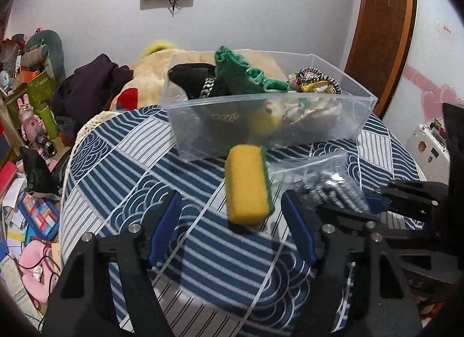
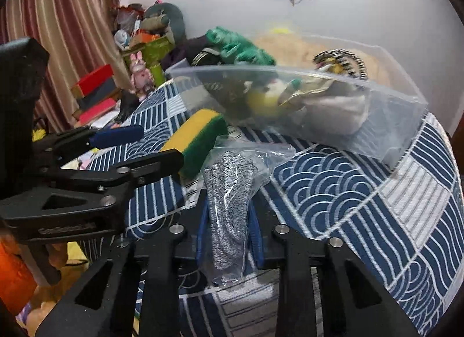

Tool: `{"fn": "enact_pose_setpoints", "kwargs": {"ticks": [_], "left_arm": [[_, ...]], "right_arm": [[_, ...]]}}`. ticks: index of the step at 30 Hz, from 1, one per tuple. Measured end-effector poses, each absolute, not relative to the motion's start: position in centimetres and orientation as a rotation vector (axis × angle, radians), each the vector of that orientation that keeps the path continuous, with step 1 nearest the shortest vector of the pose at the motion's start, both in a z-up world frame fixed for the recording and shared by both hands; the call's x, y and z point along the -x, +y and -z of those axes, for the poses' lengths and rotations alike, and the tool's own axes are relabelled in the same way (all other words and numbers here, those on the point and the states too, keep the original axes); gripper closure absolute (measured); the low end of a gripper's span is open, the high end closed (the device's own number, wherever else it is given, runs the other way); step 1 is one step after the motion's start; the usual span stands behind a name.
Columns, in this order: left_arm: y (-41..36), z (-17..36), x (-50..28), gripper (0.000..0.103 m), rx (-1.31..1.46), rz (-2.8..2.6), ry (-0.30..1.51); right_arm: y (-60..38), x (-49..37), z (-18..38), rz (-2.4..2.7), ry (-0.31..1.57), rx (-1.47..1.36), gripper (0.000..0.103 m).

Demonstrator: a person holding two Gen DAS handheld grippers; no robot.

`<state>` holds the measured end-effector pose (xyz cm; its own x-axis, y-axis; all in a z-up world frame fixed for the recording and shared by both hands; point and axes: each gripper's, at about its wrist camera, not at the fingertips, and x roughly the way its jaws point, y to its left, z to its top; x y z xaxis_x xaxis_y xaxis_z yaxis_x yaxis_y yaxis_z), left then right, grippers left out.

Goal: Organize soft objects
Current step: 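Grasp the yellow-green sponge with the left tool while the right tool grasps the bagged steel scrubber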

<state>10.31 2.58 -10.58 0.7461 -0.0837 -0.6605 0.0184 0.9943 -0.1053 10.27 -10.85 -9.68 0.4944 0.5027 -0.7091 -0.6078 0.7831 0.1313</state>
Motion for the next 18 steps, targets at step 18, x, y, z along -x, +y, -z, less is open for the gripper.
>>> {"fn": "enact_pose_setpoints", "kwargs": {"ticks": [18], "left_arm": [[2.2,8.1,-11.1,0.074,0.121,0.103,0.654]], "right_arm": [[-16.9,-9.8,4.9,-0.547,0.665,0.013,0.085]]}}
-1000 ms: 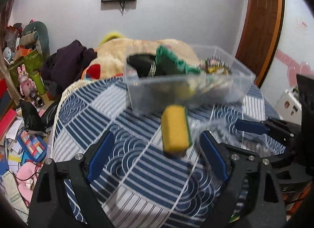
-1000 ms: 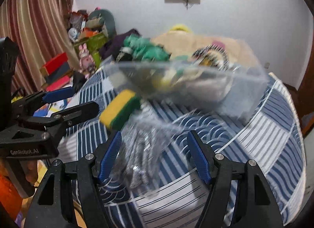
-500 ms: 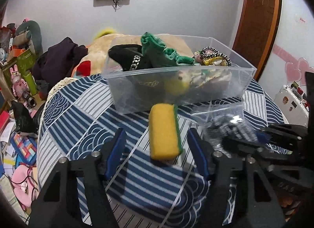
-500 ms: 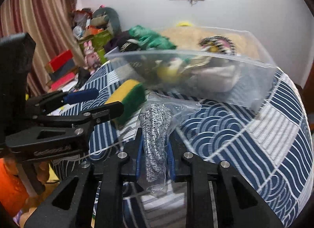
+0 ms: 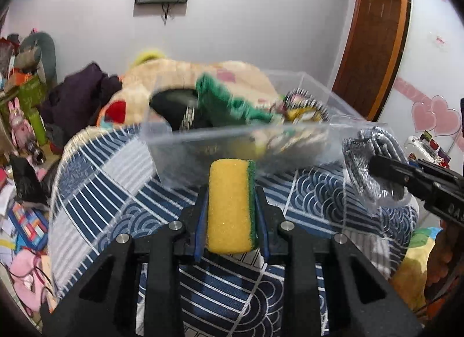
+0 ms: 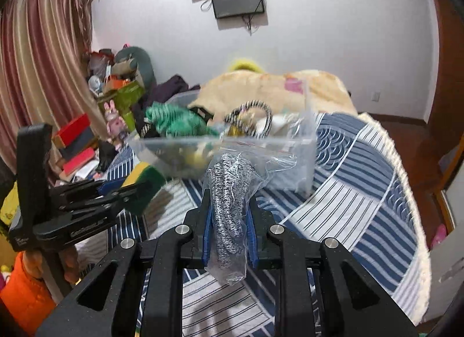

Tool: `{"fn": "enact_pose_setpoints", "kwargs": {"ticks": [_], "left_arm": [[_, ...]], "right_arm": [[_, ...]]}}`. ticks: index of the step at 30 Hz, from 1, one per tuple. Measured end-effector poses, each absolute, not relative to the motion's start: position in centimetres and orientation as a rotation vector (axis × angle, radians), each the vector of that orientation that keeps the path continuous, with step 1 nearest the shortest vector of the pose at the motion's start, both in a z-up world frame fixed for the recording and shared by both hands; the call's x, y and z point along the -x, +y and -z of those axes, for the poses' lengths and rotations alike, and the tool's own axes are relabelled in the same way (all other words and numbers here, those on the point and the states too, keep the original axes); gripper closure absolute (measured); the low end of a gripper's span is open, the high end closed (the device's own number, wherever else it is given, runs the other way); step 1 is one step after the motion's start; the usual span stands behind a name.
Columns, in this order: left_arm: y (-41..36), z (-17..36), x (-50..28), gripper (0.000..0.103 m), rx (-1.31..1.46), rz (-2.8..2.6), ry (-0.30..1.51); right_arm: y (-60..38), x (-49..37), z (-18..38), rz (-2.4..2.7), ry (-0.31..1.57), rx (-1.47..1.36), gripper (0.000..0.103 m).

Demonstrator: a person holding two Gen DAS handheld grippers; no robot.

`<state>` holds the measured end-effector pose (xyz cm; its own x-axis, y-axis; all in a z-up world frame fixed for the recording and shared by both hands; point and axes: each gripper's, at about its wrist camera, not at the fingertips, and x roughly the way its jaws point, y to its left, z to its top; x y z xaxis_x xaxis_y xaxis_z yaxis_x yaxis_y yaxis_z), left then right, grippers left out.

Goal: Organize soft objects
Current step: 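Grasp the yellow-green sponge with the left tool while the right tool grasps the bagged steel scrubber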

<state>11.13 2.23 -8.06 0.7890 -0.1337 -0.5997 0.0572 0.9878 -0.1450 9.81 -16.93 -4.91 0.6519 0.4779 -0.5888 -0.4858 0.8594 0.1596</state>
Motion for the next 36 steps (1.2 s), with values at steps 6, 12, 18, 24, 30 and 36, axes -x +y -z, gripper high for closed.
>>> {"fn": "enact_pose_setpoints", "kwargs": {"ticks": [6,12,18,24,30,36], "left_arm": [[2.1,4.4,-10.2,0.074,0.118,0.109,0.548],[2.1,1.6,-10.7,0.074,0.117,0.114,0.481],[2.6,0.7,-13.0,0.074,0.134,0.11,0.471],[3.3,1.8,-15.7,0.074,0.162,0.092,0.5],[4.0,3.7,-18.6,0.074,0.167,0.041,0.553],[4.5,5.4,-19.7,0.074,0.154,0.033,0.588]], "right_arm": [[-17.7,-9.5,1.9,-0.546,0.57,0.01,0.085],[-16.6,-10.7,-0.1,-0.542,0.496,0.021,0.085],[-15.3,-13.0,-0.5,-0.544,0.483,0.042,0.085],[-12.9,-15.5,0.2,-0.558,0.513,0.065,0.085],[-11.0,-17.9,2.6,-0.551,0.586,0.052,0.085],[-9.7,-19.2,4.8,-0.572,0.677,0.069,0.085]]}}
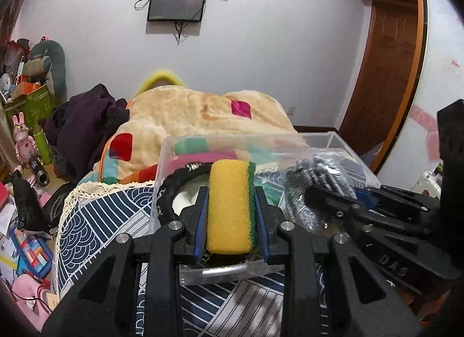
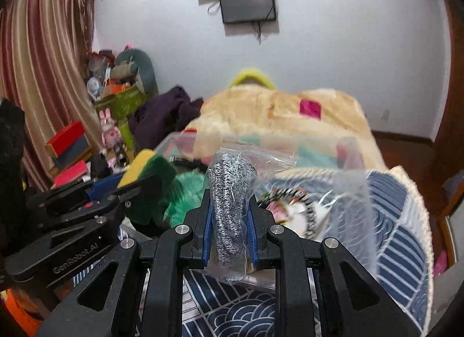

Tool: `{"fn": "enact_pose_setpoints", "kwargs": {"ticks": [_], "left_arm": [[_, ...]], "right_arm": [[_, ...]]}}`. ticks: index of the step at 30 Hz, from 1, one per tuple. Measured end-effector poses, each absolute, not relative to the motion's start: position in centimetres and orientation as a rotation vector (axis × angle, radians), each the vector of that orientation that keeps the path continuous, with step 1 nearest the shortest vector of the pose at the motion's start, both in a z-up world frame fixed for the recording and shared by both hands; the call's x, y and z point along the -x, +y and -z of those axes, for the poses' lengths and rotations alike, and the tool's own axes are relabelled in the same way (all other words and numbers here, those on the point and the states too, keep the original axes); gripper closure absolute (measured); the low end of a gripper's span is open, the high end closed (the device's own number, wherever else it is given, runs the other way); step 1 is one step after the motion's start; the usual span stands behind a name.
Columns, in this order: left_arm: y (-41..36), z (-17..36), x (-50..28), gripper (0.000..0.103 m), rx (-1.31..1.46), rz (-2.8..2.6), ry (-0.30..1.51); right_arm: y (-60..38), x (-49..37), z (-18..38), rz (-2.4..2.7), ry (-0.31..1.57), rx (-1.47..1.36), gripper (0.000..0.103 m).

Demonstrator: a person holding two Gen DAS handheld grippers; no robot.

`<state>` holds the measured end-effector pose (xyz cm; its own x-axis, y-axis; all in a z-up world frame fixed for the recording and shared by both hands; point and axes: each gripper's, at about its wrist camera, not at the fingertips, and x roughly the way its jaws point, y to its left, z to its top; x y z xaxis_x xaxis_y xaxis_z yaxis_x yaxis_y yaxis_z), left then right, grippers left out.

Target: Organize soft objects

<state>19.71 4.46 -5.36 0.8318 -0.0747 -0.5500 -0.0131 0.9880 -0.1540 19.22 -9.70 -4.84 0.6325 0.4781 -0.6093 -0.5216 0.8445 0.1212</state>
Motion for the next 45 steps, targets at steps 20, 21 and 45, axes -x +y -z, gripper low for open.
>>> {"fn": "enact_pose_setpoints", "kwargs": {"ticks": [20,21,45], "left_arm": [[3.6,3.2,-15.3,0.054,0.111,0.037,0.519],[3.7,2.8,-14.7,0.054,0.113,0.032,0.502],[2.0,-2.5,-2.6,0.007,0.104,0.022,0.292]], "right_arm": [[-13.6,-15.1,1.3,-0.58,0.598,0.051,0.069],[-13.8,-14.8,1.0,-0.581,0.585,0.054,0.069],[-15.9,-5.6,-3.8,-0.58,0.295,0.048,0.019]]}}
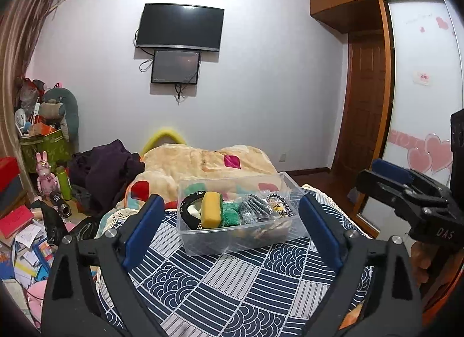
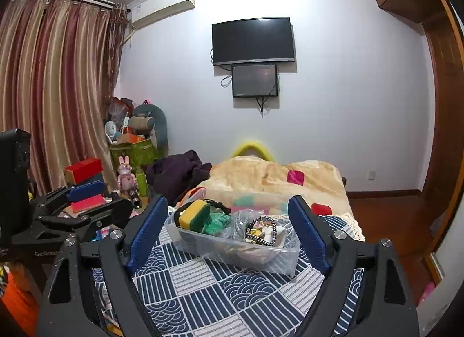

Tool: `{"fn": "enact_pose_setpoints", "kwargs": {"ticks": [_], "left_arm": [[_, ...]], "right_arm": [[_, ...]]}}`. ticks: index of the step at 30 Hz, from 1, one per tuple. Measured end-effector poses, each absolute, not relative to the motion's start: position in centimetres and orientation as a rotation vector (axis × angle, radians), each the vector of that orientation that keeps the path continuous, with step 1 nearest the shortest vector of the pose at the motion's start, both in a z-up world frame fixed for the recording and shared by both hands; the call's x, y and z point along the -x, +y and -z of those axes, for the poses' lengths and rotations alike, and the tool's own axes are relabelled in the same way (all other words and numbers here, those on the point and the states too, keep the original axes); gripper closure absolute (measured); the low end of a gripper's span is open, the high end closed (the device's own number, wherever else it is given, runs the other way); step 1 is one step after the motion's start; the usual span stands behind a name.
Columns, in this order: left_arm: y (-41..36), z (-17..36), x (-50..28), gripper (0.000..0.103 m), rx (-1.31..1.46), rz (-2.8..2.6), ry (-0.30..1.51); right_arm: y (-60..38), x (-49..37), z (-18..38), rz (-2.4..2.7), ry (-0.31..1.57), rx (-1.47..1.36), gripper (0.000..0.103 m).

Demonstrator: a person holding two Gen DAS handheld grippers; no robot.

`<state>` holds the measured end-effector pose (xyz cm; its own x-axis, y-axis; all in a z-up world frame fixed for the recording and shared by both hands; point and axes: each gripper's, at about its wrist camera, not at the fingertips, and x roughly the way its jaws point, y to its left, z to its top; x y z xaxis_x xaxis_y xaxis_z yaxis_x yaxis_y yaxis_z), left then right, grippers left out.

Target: Organize soft objects

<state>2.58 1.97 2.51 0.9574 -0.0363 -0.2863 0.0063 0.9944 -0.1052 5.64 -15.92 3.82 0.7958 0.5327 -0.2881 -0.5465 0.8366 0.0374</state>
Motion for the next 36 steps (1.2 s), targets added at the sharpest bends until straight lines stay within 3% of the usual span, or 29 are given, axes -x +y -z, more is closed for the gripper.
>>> {"fn": "enact_pose_setpoints", "kwargs": {"ticks": [36], "left_arm": [[1.35,-2.05,-1.88,0.002,0.085,0.003,0.284]], "right_arm": [[-15.89,-5.02,-2.87,-0.59,0.311,0.025,0.012]]}}
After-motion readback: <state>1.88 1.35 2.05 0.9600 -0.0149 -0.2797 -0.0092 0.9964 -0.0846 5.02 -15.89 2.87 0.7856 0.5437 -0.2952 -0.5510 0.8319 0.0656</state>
